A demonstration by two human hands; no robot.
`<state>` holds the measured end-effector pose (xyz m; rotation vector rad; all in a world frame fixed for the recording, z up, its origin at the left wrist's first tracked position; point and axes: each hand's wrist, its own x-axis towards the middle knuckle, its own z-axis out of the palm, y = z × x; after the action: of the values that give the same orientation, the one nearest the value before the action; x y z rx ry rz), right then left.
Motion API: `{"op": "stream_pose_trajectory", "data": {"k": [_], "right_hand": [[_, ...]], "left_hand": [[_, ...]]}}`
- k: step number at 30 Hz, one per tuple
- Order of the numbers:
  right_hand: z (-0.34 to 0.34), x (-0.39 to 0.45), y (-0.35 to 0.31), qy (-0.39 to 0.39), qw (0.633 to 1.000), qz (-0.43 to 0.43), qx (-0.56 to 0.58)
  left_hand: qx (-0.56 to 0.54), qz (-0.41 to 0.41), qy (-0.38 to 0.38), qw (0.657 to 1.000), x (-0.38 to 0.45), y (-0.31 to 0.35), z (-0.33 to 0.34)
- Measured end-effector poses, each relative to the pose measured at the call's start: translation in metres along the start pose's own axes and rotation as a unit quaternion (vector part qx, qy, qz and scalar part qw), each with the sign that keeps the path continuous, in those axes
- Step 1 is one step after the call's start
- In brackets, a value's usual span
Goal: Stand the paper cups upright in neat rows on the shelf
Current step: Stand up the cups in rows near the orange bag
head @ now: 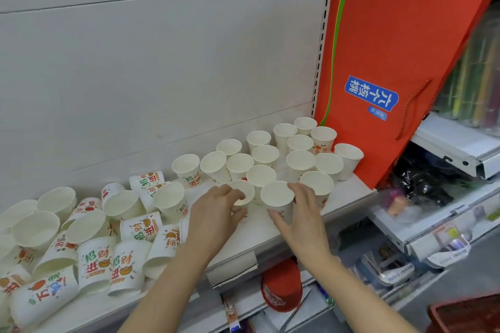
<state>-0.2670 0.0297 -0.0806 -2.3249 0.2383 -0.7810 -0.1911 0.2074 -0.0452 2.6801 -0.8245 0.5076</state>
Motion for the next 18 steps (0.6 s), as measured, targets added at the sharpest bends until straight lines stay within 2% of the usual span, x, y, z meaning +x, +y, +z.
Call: {"op": "stream_pose_trajectory", "data": {"k": [3,7,11,14,18], "right_hand": [[-0.001,-0.001,0.007,-0.021,0.999,-0.023,-0.036],[-0.004,-0.001,0.015,-0.002,0.991,-0.107,-0.081],[-0.007,0.003,0.014,0.036,0.978,-0.189,-0.078],[-0.004,0.006,-0.002,0.05,0.958,-0.282,-0.023],[0.027,0.005,-0.034,-0.06,0.927,-0.37,0.01]], "left_hand": [[-0.002,-0.014,-0.004,1.0,-0.003,-0.003,-0.008],[-0.005,-0.064,0.003,0.998,-0.008,-0.012,-0.022],[-0.005,-0.166,0.029,0.986,-0.024,-0.031,-0.038],[0.011,-0.246,0.064,0.967,-0.037,-0.053,-0.049],[0.057,-0.305,0.049,0.949,-0.047,-0.08,-0.056]]}}
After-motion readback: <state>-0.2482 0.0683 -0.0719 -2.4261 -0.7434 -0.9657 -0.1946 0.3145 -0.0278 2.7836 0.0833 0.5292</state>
